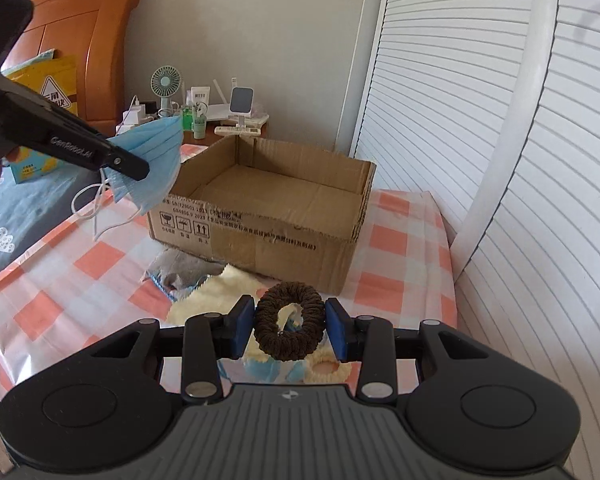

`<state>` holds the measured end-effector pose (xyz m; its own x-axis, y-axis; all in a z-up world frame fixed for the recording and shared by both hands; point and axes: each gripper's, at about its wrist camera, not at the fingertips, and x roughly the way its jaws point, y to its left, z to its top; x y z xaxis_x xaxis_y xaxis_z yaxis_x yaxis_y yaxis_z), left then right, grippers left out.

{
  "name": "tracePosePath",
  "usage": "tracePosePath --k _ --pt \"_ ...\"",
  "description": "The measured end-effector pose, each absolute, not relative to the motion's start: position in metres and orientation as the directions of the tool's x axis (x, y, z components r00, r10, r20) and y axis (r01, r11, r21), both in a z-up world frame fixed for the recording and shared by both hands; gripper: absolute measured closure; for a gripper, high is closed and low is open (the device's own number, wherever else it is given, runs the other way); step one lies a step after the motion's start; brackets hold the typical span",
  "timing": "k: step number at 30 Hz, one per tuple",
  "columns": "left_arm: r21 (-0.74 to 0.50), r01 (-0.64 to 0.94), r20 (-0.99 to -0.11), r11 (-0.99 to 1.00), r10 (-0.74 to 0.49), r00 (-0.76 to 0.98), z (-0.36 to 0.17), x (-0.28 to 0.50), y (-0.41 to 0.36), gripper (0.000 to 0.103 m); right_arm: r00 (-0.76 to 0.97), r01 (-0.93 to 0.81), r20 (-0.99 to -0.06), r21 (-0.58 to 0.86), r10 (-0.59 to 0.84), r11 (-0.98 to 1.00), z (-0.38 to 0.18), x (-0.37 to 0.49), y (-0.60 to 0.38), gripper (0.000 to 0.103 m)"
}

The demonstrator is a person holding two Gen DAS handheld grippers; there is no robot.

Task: Organize soft objects
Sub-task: 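Carry the mask into the box and open left tool while right tool carries the hair tie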

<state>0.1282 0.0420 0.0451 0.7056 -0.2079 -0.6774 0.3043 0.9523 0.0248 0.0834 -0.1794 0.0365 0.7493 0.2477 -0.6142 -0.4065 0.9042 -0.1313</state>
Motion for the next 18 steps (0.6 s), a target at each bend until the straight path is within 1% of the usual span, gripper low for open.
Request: tracePosePath --k 6,13,15,16,17,18 --pt "0.058 0.284 -0.653 0.957 -0.178 0.736 0.059 0.201 0.038 0.093 0.769 -0.398 -0.59 -0.138 0.247 0.907 0.047 0.109 -0.178 0.059" --pt "0.097 0.251 -0.68 0.963 -0.12 0.724 0.047 0.289 0.032 0.092 0.773 -0.38 -0.589 -0.136 0.234 0.915 0.046 0.134 -0.179 0.059" --pt "0.114 0.235 -0.688 0.965 -0.094 0.72 0.04 0.31 0.031 0.083 0.773 -0.373 -0.592 -0.137 0.226 0.918 0.045 0.139 -0.18 0.059" --pt "0.121 0.228 -0.692 0.966 -0.082 0.717 0.036 0.321 0.031 0.069 0.773 -0.369 -0.594 -0.135 0.223 0.919 0.044 0.14 -0.18 0.059" --pt "0.131 0.22 -0.693 0.967 -0.069 0.717 0.032 0.33 0.03 0.051 0.772 -0.366 -0.597 -0.133 0.22 0.921 0.043 0.141 -0.18 0.059" --pt "0.134 0.208 -0.695 0.969 -0.058 0.717 0.028 0.337 0.03 0.045 0.771 -0.363 -0.599 -0.132 0.217 0.923 0.042 0.142 -0.18 0.059"
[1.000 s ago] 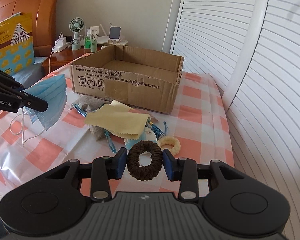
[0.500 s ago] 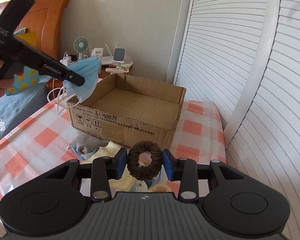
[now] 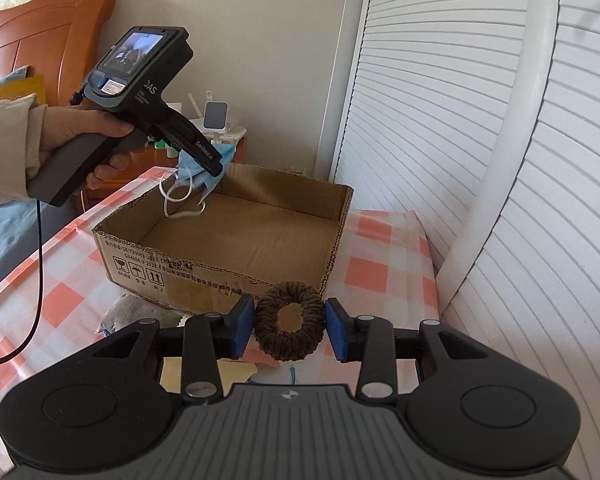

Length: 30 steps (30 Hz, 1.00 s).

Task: Organize soft objects
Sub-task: 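Carry the mask into the box and open left tool while right tool carries the hair tie, then lower the brown hair tie into the box and open right tool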

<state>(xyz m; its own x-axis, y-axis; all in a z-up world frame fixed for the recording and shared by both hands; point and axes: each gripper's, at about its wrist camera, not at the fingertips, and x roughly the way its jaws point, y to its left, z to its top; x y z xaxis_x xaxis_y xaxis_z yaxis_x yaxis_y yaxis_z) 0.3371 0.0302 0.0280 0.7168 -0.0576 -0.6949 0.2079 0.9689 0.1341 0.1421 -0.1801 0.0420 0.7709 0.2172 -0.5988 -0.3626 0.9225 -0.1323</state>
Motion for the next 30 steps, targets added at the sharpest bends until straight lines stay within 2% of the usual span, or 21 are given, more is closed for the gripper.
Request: tracePosePath --k 1,5,7,17,21,30 --pt "0.134 0.201 -0.703 0.97 -0.05 0.71 0.024 0.346 0.031 0.041 0.771 -0.361 -0.6 -0.133 0.214 0.923 0.042 0.143 -0.18 0.059" --pt "0.159 0.195 -0.702 0.968 -0.028 0.711 0.013 0.351 0.031 0.04 0.77 -0.357 -0.604 -0.14 0.206 0.924 0.041 0.142 -0.178 0.059" --pt "0.144 0.201 -0.707 0.969 -0.041 0.706 0.013 0.346 0.034 0.034 0.772 -0.358 -0.601 -0.143 0.207 0.923 0.043 0.141 -0.177 0.059" --pt "0.117 0.245 -0.675 0.963 -0.104 0.73 0.04 0.263 0.055 0.011 0.778 -0.387 -0.581 -0.142 0.239 0.911 0.057 0.138 -0.16 0.059" --pt "0.11 0.236 -0.675 0.965 -0.102 0.731 0.039 0.225 0.063 0.011 0.773 -0.396 -0.579 -0.12 0.26 0.91 0.059 0.145 -0.154 0.059" --pt "-0.036 0.156 -0.66 0.987 -0.14 0.738 0.023 0.162 0.076 0.007 0.758 -0.395 -0.593 -0.087 0.271 0.915 0.06 0.192 -0.135 0.059"
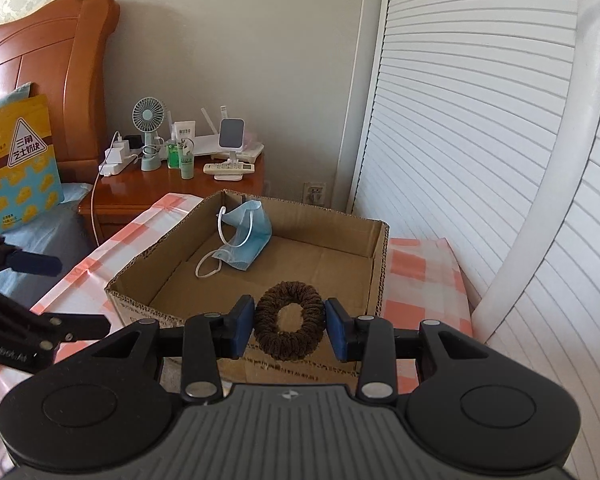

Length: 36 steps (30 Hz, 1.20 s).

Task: Organize soft objects
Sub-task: 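Lower the brown hair tie into the box and open right tool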

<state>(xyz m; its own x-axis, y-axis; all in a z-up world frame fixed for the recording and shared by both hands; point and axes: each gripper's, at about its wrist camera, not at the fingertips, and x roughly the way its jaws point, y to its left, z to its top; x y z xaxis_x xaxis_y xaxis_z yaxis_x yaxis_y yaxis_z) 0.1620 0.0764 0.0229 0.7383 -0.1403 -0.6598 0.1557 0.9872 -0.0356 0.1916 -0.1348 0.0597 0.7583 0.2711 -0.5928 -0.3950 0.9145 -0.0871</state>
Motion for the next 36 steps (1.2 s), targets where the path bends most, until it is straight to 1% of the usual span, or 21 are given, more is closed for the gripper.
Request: tracePosePath --k 3,7,12,14,15,16,20,22,23,36 --pt "-0.048 0.111 -0.631 0.993 -0.116 0.767 0.025 0.154 0.079 0.006 0.756 -0.389 -0.598 -0.084 0.266 0.918 0.058 0.217 -0.126 0.059" --pt "-0.007 0.087 -0.603 0.996 -0.074 0.795 0.024 0.144 0.076 0.005 0.753 -0.385 -0.607 -0.092 0.255 0.918 0.054 0.254 -0.115 0.059" --pt "0.042 0.082 -0.59 0.996 -0.041 0.806 0.019 0.133 0.074 0.005 0.754 -0.356 -0.615 -0.088 0.231 0.93 0.053 0.306 -0.102 0.058" --pt "0.051 0.078 -0.596 0.996 -0.032 0.802 0.016 0.13 0.074 0.005 0.762 -0.336 -0.611 -0.085 0.217 0.938 0.054 0.323 -0.099 0.043" --pt "0.051 0.074 -0.599 0.996 -0.028 0.8 0.014 0.13 0.075 0.005 0.766 -0.319 -0.608 -0.08 0.208 0.944 0.054 0.33 -0.099 0.028" --pt "0.049 0.067 -0.602 0.997 -0.024 0.798 0.012 0.129 0.077 0.005 0.768 -0.315 -0.606 -0.074 0.209 0.946 0.054 0.334 -0.099 0.019" --pt "0.05 0.044 -0.618 0.998 -0.003 0.786 0.009 0.128 0.081 0.005 0.758 -0.305 -0.62 -0.061 0.204 0.95 0.053 0.332 -0.106 0.013" --pt "0.053 0.041 -0.622 0.998 0.001 0.783 0.008 0.126 0.082 0.005 0.763 -0.304 -0.614 -0.068 0.201 0.95 0.053 0.321 -0.111 0.003" --pt "0.052 0.04 -0.624 0.998 0.001 0.782 0.008 0.125 0.083 0.005 0.765 -0.302 -0.613 -0.07 0.198 0.951 0.053 0.314 -0.113 0.001" --pt "0.001 0.085 -0.618 0.996 -0.066 0.784 0.014 0.108 0.072 0.003 0.777 -0.298 -0.597 -0.071 0.199 0.952 0.052 0.229 -0.143 0.0"
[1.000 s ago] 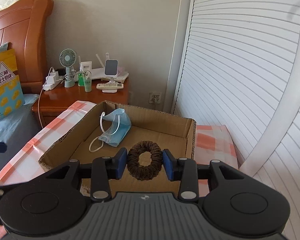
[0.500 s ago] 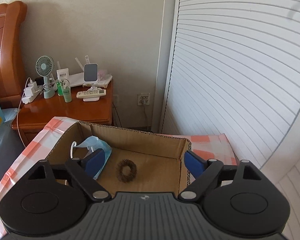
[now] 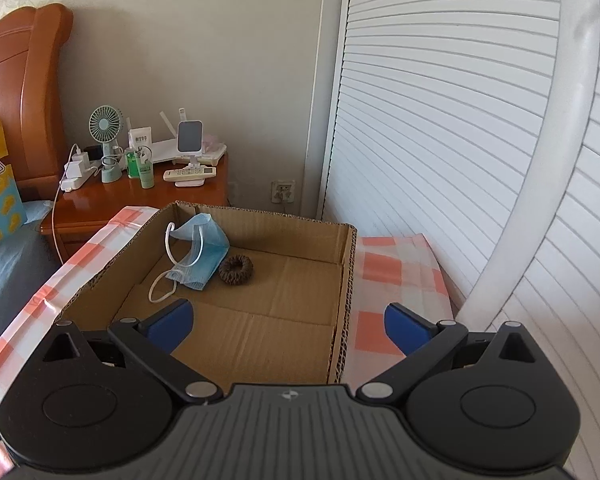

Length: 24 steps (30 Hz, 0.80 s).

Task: Organize soft objects
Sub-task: 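Move left tool to the grey cloth pouch while right tool approaches the snowman doll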

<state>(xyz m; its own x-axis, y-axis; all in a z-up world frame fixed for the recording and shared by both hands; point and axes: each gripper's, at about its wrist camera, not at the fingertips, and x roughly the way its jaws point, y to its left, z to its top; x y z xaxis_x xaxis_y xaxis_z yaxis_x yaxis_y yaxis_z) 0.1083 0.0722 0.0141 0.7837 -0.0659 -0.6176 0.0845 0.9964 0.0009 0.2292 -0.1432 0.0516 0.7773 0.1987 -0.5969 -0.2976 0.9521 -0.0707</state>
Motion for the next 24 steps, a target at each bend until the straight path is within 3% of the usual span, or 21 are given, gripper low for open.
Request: tracePosePath --k 6,11,24 --pt "0.018 0.085 -0.617 0.996 -0.056 0.785 0.015 0.1 0.067 0.002 0.786 -0.258 -0.592 -0.049 0.18 0.965 0.038 0.19 -0.163 0.0" --pt "0.107 0.117 -0.62 0.987 -0.026 0.784 0.011 0.093 0.053 0.002 0.788 -0.205 -0.601 -0.053 0.133 0.977 0.022 0.164 -0.181 0.0" --pt "0.059 0.221 -0.664 0.973 -0.127 0.737 -0.009 0.082 0.033 0.002 0.737 -0.09 -0.675 -0.044 0.037 0.995 -0.036 0.14 -0.216 0.0"
